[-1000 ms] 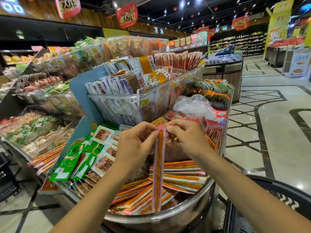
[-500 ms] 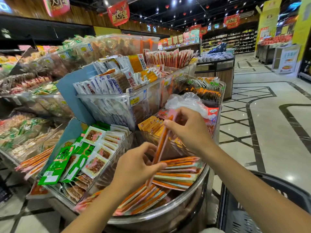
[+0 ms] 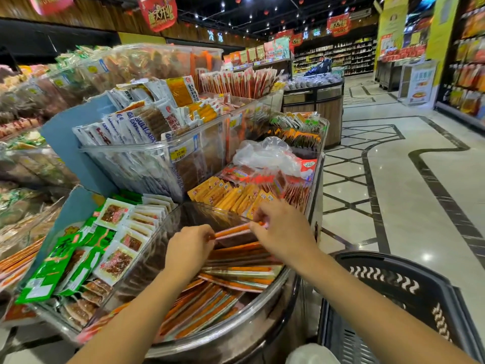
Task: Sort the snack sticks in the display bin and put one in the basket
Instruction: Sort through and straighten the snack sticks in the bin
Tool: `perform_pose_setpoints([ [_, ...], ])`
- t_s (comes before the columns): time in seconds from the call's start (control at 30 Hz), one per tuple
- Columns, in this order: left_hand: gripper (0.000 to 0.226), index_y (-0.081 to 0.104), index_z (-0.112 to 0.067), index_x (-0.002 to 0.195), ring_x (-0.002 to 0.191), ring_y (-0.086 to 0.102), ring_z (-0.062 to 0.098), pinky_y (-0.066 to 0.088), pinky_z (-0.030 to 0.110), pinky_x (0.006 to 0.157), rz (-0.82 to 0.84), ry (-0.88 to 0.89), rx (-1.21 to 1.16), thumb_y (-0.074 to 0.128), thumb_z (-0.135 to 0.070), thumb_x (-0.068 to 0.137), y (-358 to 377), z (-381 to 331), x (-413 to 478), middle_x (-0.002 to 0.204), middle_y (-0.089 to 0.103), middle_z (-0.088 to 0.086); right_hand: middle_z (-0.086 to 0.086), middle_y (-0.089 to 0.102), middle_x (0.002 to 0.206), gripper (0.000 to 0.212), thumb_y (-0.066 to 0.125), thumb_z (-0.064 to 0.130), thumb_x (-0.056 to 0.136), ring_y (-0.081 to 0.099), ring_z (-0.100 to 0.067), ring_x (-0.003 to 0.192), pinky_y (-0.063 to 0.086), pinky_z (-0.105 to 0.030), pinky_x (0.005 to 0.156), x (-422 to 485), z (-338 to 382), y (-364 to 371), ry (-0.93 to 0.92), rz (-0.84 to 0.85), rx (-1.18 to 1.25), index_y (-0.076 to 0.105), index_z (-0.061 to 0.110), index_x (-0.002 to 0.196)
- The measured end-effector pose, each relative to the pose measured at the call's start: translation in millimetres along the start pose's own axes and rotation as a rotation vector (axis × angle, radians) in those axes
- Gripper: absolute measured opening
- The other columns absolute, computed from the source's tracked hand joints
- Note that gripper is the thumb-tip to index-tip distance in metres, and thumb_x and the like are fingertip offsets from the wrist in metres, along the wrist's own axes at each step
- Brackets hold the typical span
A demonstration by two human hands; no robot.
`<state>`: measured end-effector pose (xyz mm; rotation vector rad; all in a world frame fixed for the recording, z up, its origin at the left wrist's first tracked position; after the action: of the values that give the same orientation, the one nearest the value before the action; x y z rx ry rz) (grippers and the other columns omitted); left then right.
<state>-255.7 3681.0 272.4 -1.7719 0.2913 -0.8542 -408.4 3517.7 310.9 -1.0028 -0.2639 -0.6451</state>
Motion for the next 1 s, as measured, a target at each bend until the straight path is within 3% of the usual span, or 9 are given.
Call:
perform_pose_setpoints([
  [0.13,0.018,0.07,-0.029,0.099,0.094,0.068,0.024,0.055,0.038,0.081,0.109,-0.06,-0.008,0.075,-0.041,0.086,23,-2,10,0.096,0.074,-0.001,0.007,0.061,0.099,0.027,0.06,0.052,0.093,0.054,-0.017,0.099,0.046,-0.037,0.092,-8,-13,8,-0.076,0.094,-0.284,0.06,0.027,0.102],
  [0.33,0.015,0.074,-0.03,0.101,0.093,0.069,0.016,0.057,0.036,0.085,0.218,-0.046,-0.054,0.073,-0.037,0.088,39,2,6,0.099,0.075,-0.006,-0.003,0.06,0.112,0.035,0.06,0.051,0.092,0.05,-0.026,0.112,0.041,-0.041,0.096,-14,-16,12,-0.1,0.099,-0.503,0.066,0.022,0.112],
  [0.53,0.035,0.067,-0.022,0.129,0.114,0.064,0.01,0.049,0.028,0.102,0.402,0.061,-0.177,0.066,-0.024,0.094,26,15,2,0.125,0.069,-0.005,-0.005,0.059,0.113,0.037,0.059,0.05,0.092,0.05,-0.028,0.113,0.039,-0.043,0.096,-14,-1,16,-0.081,0.095,-0.564,0.067,0.019,0.11],
  [0.67,0.025,0.071,-0.019,0.118,0.099,0.066,0.008,0.055,0.033,0.093,0.186,0.118,-0.259,0.068,-0.018,0.093,-15,29,-2,0.11,0.073,-0.005,-0.003,0.061,0.113,0.04,0.056,0.052,0.094,0.053,-0.028,0.112,0.041,-0.044,0.095,-10,19,24,-0.144,0.077,-0.5,0.065,0.02,0.117],
  [0.8,0.012,0.072,-0.018,0.099,0.087,0.064,0.019,0.056,0.04,0.076,-0.142,0.192,-0.174,0.064,-0.018,0.09,-59,59,-15,0.093,0.071,-0.002,-0.001,0.063,0.109,0.03,0.056,0.047,0.095,0.054,-0.026,0.108,0.042,-0.044,0.093,-6,42,41,-0.211,0.116,-0.407,0.066,0.023,0.109],
  [0.9,0.016,0.069,-0.017,0.102,0.101,0.061,0.021,0.052,0.038,0.085,-0.276,0.18,-0.095,0.07,-0.013,0.087,-72,87,-27,0.106,0.07,-0.001,0.002,0.066,0.105,0.024,0.057,0.045,0.095,0.056,-0.025,0.106,0.041,-0.042,0.096,-3,58,62,-0.256,0.186,-0.334,0.068,0.026,0.106],
  [1.0,0.025,0.066,-0.016,0.116,0.116,0.058,0.022,0.045,0.038,0.101,-0.223,0.183,-0.056,0.066,-0.021,0.091,-66,111,-35,0.122,0.065,0.001,0.003,0.068,0.113,0.026,0.056,0.041,0.097,0.058,-0.023,0.109,0.042,-0.039,0.096,-3,73,84,-0.295,0.361,-0.244,0.068,0.028,0.116],
])
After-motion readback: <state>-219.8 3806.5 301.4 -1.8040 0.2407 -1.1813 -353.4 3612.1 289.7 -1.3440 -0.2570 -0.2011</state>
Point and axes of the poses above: each hand's wrist, its own x-axis towards the middle knuckle, its own y-axis out of the palm, z = x × y, the point moved 2 cm from there along x, towards the middle knuckle
